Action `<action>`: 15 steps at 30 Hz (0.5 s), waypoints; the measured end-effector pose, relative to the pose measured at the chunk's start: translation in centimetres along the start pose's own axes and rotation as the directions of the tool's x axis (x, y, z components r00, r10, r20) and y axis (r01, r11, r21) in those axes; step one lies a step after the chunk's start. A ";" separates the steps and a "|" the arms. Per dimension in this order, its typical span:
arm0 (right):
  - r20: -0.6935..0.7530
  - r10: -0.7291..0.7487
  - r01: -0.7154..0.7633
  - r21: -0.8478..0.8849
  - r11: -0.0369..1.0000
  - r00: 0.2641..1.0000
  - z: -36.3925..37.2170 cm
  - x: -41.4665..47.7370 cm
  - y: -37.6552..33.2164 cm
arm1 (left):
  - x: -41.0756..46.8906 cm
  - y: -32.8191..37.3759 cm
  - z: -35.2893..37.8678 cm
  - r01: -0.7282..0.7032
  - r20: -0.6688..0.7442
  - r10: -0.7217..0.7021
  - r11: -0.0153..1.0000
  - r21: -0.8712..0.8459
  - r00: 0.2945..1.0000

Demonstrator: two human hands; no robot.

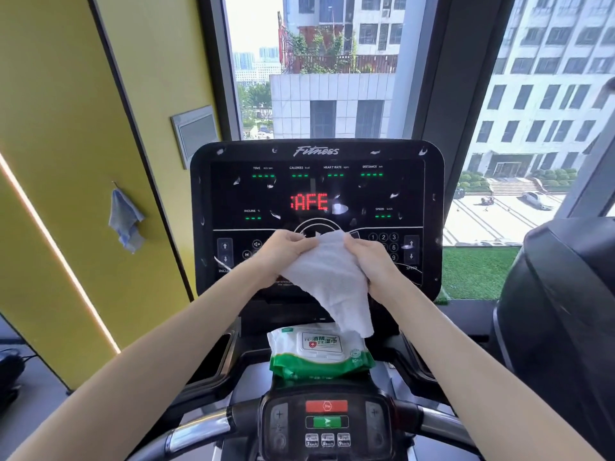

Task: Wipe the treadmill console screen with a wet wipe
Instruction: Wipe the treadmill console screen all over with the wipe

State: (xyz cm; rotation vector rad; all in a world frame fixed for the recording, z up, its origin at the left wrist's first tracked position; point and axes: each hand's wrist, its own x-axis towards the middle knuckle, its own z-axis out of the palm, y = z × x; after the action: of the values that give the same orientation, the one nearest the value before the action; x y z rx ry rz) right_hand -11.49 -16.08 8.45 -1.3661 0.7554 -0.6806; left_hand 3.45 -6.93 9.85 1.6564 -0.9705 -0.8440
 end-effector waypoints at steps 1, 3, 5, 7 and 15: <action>0.013 -0.003 0.003 0.023 1.000 1.000 -0.1 0.1 0.1 | -0.1 0.2 -0.6 -0.003 0.049 0.007 0.996 -0.086 0.999; 0.091 0.020 -0.032 0.141 0.989 0.996 0.0 0.0 -0.2 | -0.4 0.4 -1.6 0.013 0.112 0.060 0.831 -0.556 0.992; 0.148 0.047 -0.085 0.258 0.962 0.988 0.3 -0.1 -0.6 | -0.7 0.2 -1.4 0.020 0.056 0.065 0.461 -0.887 0.996; 0.134 0.080 -0.119 0.315 0.942 0.988 0.7 0.2 -0.6 | -1.2 -1.1 0.4 0.126 0.159 0.046 0.415 -0.901 0.986; -0.047 0.258 -0.249 0.144 0.958 0.965 -1.6 1.4 -0.6 | -1.4 -3.2 1.8 0.174 0.158 -0.084 0.664 -0.728 0.984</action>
State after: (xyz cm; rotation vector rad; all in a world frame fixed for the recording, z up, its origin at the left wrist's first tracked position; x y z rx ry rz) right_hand -11.93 -18.16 8.86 -1.1021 0.9022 -0.5646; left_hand 1.88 -5.84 6.40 0.9657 -0.4557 -1.2390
